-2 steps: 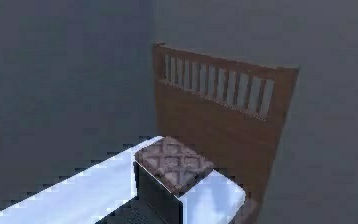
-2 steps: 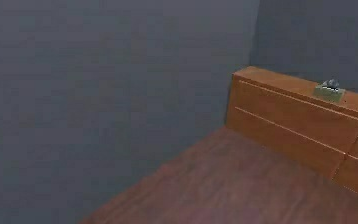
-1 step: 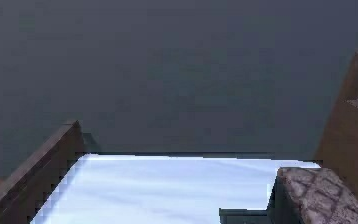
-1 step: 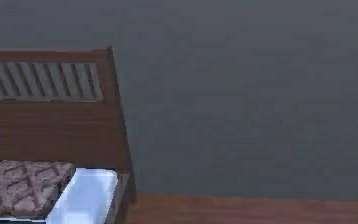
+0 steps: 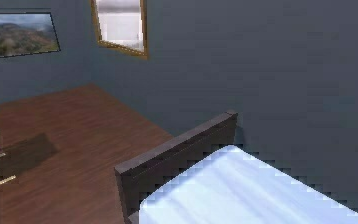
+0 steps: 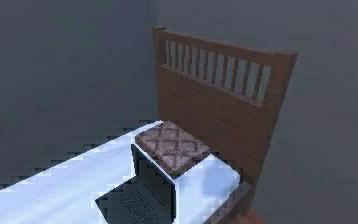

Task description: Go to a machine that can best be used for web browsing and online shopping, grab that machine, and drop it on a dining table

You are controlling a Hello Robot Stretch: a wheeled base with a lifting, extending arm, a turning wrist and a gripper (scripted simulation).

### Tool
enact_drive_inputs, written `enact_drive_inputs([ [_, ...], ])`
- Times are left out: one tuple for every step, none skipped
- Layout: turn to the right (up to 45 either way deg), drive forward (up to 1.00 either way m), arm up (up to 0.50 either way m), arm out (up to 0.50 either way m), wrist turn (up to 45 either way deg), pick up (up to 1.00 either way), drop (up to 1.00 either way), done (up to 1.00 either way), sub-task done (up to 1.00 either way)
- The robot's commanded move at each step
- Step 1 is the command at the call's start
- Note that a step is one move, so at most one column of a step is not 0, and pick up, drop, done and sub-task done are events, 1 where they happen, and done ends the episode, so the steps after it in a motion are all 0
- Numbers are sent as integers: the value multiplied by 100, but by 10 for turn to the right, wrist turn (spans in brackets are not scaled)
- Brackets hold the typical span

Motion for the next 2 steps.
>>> enact_drive_inputs([
  [-120,0,0,0,0,0,0,0,0],
  [0,0,50,0,0,0,0,0,0],
])
